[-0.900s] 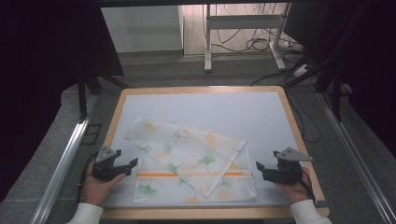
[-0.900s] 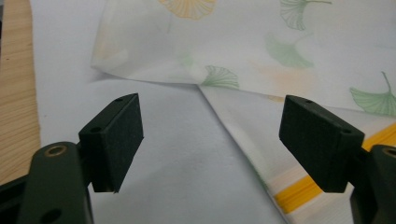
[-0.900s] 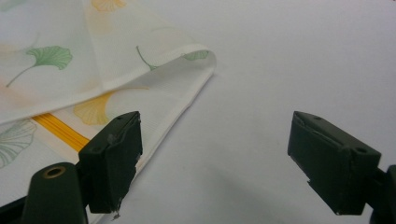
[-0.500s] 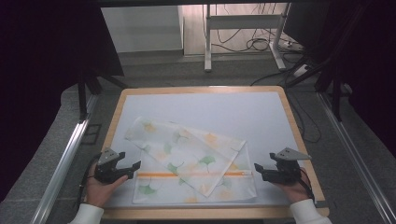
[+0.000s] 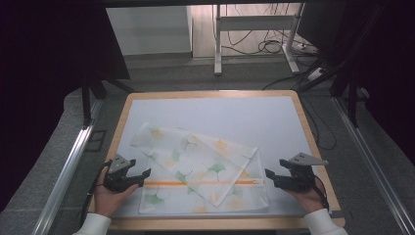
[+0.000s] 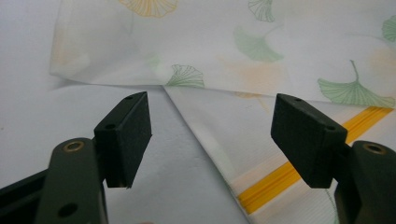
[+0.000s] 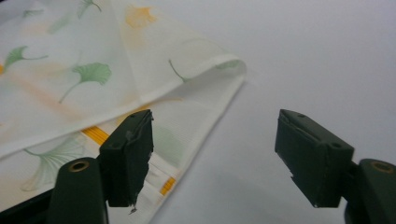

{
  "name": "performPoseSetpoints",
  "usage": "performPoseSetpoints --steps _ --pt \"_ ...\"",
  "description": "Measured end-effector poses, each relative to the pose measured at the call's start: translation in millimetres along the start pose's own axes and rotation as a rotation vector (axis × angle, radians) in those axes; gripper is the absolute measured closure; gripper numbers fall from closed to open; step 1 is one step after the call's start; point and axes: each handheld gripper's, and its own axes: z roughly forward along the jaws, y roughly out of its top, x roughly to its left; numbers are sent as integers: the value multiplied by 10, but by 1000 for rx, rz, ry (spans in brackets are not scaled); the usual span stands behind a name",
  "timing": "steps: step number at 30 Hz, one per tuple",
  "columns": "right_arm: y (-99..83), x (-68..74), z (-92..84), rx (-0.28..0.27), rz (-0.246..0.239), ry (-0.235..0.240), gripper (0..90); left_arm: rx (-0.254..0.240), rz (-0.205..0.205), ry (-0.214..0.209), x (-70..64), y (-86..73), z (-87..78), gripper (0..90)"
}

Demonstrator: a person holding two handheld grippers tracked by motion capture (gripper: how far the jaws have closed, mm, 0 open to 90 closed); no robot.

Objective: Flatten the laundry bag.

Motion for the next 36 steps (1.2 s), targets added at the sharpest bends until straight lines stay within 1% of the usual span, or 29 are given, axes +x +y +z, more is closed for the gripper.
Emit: performPoseSetpoints --steps 3,6,7,9,11,12,13,14,17,19,20,23,25,28,29,30,32,33,34,36 --pt "57 50 -6 -11 -8 25 297 -5 -5 -7 -8 -1 -8 280" --pt "109 87 -4 -6 -18 37 303 -6 -14 -12 -13 19 -4 276" --pt "180 135 11 -5 -28 41 313 -13 -22 -27 -17 50 10 276" --pt "284 195 28 -4 -36 43 320 -13 -11 -22 -35 74 21 274" --pt "388 242 47 -8 -41 58 338 -12 -4 -23 -51 84 32 274" --pt "388 242 47 -8 -41 58 338 -12 -4 -23 -51 84 32 273" --pt "447 270 60 -9 -44 72 342 -6 3 -22 -63 84 38 273" --pt "566 336 100 -12 -59 89 343 -4 6 -21 -67 83 40 271" --pt "651 395 147 -15 -72 108 343 -7 7 -19 -63 79 39 269" --pt "720 462 206 -13 -77 129 343 -6 4 -18 -59 73 38 266" --pt "750 520 255 -4 -84 144 342 -1 7 -14 -61 61 38 265" --pt "770 599 331 -5 -88 172 341 6 5 -15 -71 46 38 265" --pt "763 647 373 9 -92 191 340 5 6 -20 -83 53 36 265" --pt "736 680 386 18 -95 198 340 3 10 -22 -95 62 40 264" --pt "701 708 392 32 -102 203 339 7 18 -23 -106 69 50 263" --pt "685 721 395 38 -106 205 339 7 18 -23 -106 69 50 263" --pt "670 738 402 42 -106 206 338 10 23 -22 -117 74 61 261" --pt "652 768 417 48 -113 208 338 13 25 -23 -125 76 67 261" --pt "647 788 425 51 -113 212 339 27 32 -17 -140 79 72 260" --pt "641 830 444 61 -133 219 341 30 44 -15 -156 80 76 257"
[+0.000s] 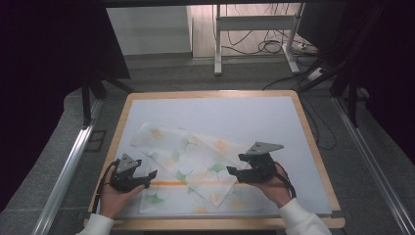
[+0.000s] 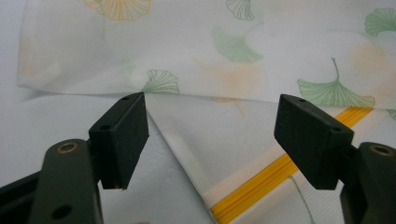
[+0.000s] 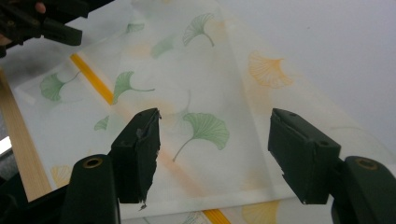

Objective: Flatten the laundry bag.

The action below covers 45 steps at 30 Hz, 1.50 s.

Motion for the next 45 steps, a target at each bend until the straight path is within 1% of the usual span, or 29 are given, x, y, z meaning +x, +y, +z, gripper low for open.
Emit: performPoseSetpoints --steps 2,3,4,8,9,10,11,12,13,17,18,19,22,25,27,28,29,30,31,32,33,38,39,40,41,43,44,45 --pt "0 38 29 11 -16 6 342 -1 2 0 -5 1 1 255" --pt "-1 55 45 18 -18 11 343 -3 2 -7 -3 8 3 253" --pt "-1 55 45 18 -18 11 343 -3 2 -7 -3 8 3 253" --pt "-33 150 144 51 -22 32 346 -2 -1 -10 0 4 -5 252" --pt "-33 150 144 51 -22 32 346 -2 -1 -10 0 4 -5 252" --pt "-42 177 173 60 -31 35 346 0 2 -11 -1 4 -2 252" --pt "-57 233 237 82 -42 51 346 5 5 -17 -1 5 12 252" --pt "-57 233 237 82 -42 51 346 5 5 -17 -1 5 12 253" --pt "-63 279 285 98 -51 64 348 13 10 -17 -1 5 25 252" --pt "-76 370 363 130 -79 97 369 20 12 -17 3 4 41 253" --pt "-76 370 363 130 -79 97 369 20 12 -17 3 4 41 253" --pt "-81 420 400 146 -93 105 369 17 9 -19 -1 4 38 253" --pt "-73 479 438 157 -115 105 368 15 8 -18 -7 6 26 253" --pt "-46 534 488 173 -115 117 367 15 7 -19 -5 6 32 252" --pt "-35 580 532 190 -125 128 366 18 9 -19 -8 6 37 252" --pt "-35 580 532 190 -125 128 366 18 9 -19 -8 6 37 252" --pt "-35 623 585 217 -142 145 370 22 11 -19 -7 5 43 252" --pt "-35 623 585 217 -142 145 370 22 11 -19 -7 5 43 252" --pt "-44 652 635 239 -153 150 372 25 11 -20 -3 5 46 252" --pt "-44 652 635 239 -153 150 372 25 11 -20 -3 5 46 252" --pt "-52 674 684 257 -161 150 372 26 10 -22 -4 4 49 252" --pt "-53 711 760 274 -169 143 378 30 15 -23 -9 4 54 250" --pt "-50 744 821 288 -176 138 378 29 17 -19 -13 5 52 251" --pt "-50 744 821 288 -176 138 378 29 17 -19 -13 5 52 251" --pt "-52 774 878 302 -185 130 379 22 15 -13 -11 6 41 251" --pt "-55 787 903 310 -186 126 382 20 12 -14 -9 6 39 251" --pt "-64 807 944 327 -193 111 388 20 11 -13 -5 5 37 251" --pt "-69 814 957 332 -201 104 392 24 13 -16 1 0 40 251"
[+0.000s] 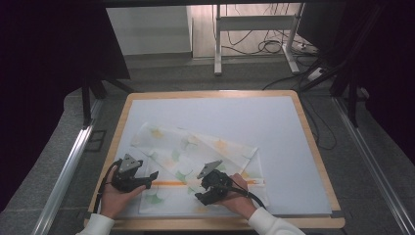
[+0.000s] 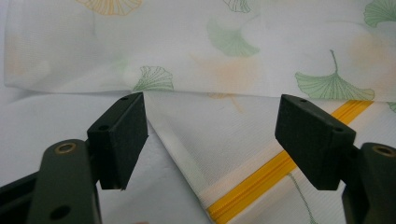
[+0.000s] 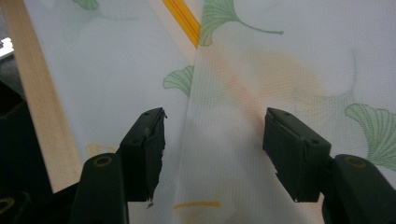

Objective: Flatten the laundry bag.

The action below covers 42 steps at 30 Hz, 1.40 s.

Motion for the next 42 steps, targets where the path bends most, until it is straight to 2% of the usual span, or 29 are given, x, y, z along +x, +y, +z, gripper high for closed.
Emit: performPoseSetpoints --steps 4,7,9,13,24,27,29,32,37,39,41,42 --pt "-7 -6 13 11 -6 -25 450 6 1 -3 0 -2 7 251" --pt "-10 -13 17 11 -17 -36 461 5 0 -2 -3 -1 4 253" --pt "-12 9 26 22 -39 -62 464 4 0 0 -6 -1 0 253" --pt "-10 9 25 27 -39 -70 490 6 0 1 -6 -1 0 253" --pt "-9 -67 9 22 -25 -109 743 13 3 -2 -12 -2 12 253" --pt "-8 -75 6 24 -28 -116 778 12 3 -2 -12 -2 11 253" --pt "-7 -81 6 19 -25 -116 794 13 4 -2 -10 -2 11 253" --pt "5 -92 -17 11 -28 -109 872 26 10 -5 -10 -2 24 253" --pt "27 -143 -72 -8 -10 -92 882 27 9 -8 -8 -3 31 252" --pt "58 -184 -135 -40 9 -79 883 25 9 -7 -8 -2 31 252" --pt "72 -195 -163 -49 18 -72 883 24 7 -6 -9 -1 26 252" --pt "99 -217 -218 -74 28 -62 885 15 -4 -11 -12 -1 23 251"
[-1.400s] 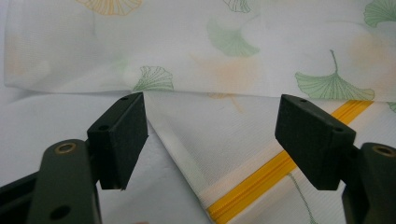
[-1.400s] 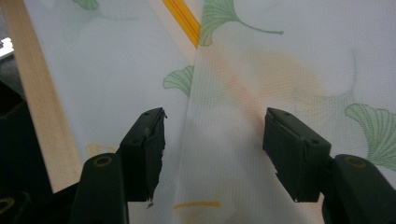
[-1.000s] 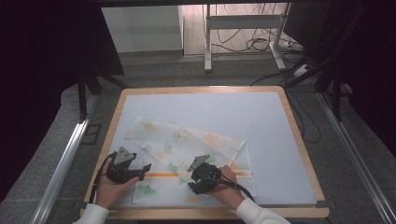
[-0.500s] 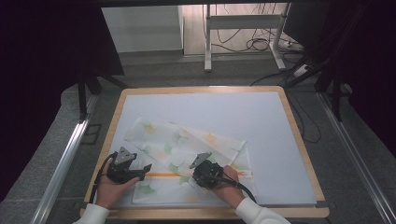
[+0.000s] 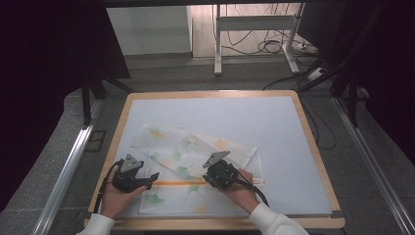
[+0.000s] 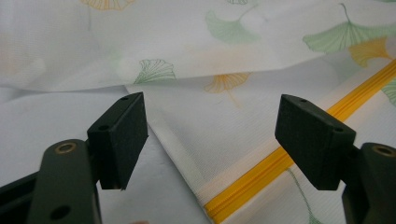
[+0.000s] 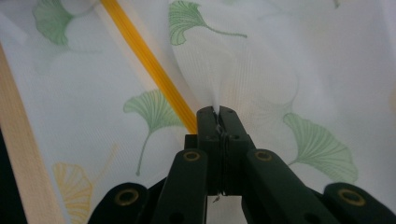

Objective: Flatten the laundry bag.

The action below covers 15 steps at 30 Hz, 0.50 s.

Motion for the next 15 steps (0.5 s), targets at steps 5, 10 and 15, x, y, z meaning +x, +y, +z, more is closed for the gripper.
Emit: performPoseSetpoints --steps 5,10,15 --pt "57 -50 -94 -36 15 11 886 2 1 0 -1 0 0 251" --pt "101 -145 -170 -66 45 23 888 2 0 3 3 -4 6 250" --pt "133 -203 -251 -104 58 3 888 -11 -17 -7 16 2 -17 247"
